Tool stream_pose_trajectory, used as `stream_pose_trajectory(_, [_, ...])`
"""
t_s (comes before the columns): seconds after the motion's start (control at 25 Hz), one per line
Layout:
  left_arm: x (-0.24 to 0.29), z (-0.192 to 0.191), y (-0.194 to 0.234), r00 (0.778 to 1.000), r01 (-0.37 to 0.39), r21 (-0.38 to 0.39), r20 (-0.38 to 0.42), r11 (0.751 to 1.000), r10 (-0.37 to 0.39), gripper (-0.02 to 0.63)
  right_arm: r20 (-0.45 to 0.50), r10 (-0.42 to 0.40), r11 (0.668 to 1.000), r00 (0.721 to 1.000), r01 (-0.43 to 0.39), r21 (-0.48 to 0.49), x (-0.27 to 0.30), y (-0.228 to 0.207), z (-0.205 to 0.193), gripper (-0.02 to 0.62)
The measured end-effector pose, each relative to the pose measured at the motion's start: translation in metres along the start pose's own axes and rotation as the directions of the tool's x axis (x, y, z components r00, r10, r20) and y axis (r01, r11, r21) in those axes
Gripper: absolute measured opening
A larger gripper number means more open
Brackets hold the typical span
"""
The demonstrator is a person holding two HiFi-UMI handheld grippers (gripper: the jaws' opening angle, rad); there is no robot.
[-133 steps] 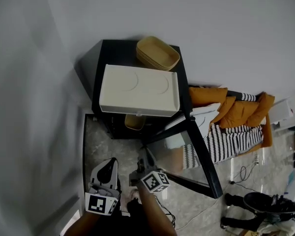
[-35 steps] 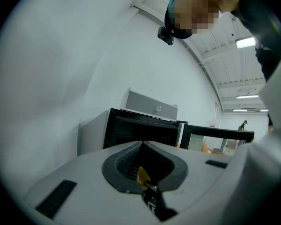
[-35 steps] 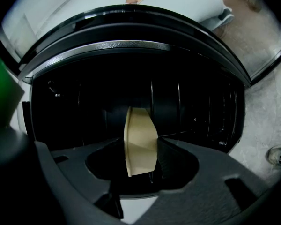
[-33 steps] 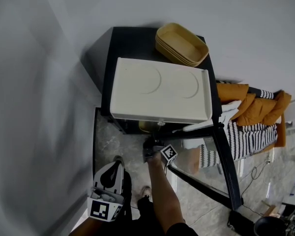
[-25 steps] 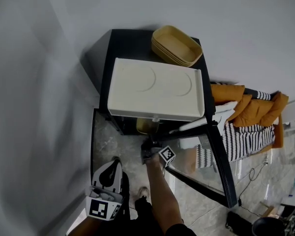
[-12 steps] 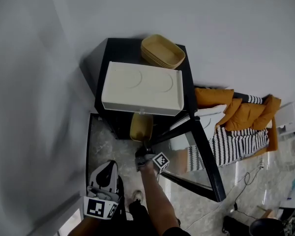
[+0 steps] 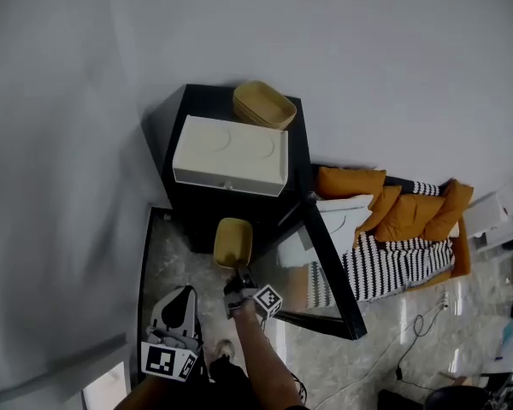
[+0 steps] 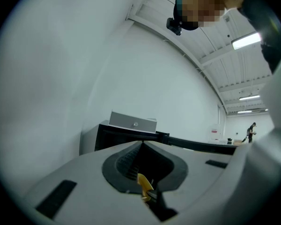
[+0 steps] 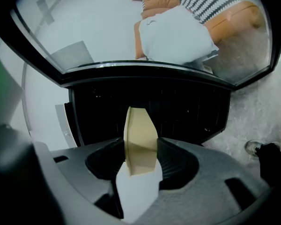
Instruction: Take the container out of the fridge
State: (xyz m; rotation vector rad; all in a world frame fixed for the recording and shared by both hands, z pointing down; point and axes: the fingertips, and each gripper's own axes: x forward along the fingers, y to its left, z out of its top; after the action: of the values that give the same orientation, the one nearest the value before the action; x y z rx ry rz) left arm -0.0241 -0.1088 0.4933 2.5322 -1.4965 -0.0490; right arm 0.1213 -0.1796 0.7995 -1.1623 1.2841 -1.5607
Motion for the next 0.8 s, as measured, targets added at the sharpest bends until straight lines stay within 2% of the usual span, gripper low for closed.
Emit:
stream_pose_trajectory(0.16, [-0.016, 0.003, -0.02, 1.0, -0.002, 0.005, 0.01, 1.0, 0.002, 0.003, -0.014, 0.033, 0.999, 0.999, -0.033, 0.004, -0.022, 0.005, -0.004, 0.193])
stream_pose_trajectory(0.28, [-0.028, 0.006, -0.035, 1.0, -0.008, 0.005, 0.017, 1.0, 0.008, 0.003, -0.021, 0.022, 1.0, 1.0, -0.021, 0.023, -0.039, 0.006, -0.007, 0.193])
stream_pose_trajectory(0.52, [-0.051, 0.003, -0.061, 1.0, -0.022, 0.005, 0.015, 1.0, 0.022, 0.003, -0.034, 0.008, 1.0, 0.999, -0.008, -0.012, -0.071, 0.017, -0.011, 0.193])
stream_pose_trajectory(0.8, [-0.073, 0.015, -0.072, 0.999, -0.04, -0.001, 0.024, 0.999, 0.04, 0.003, -0.044, 0.006, 0.999, 0.999, -0.008, -0.032, -0.101, 0.032, -0.021, 0.193])
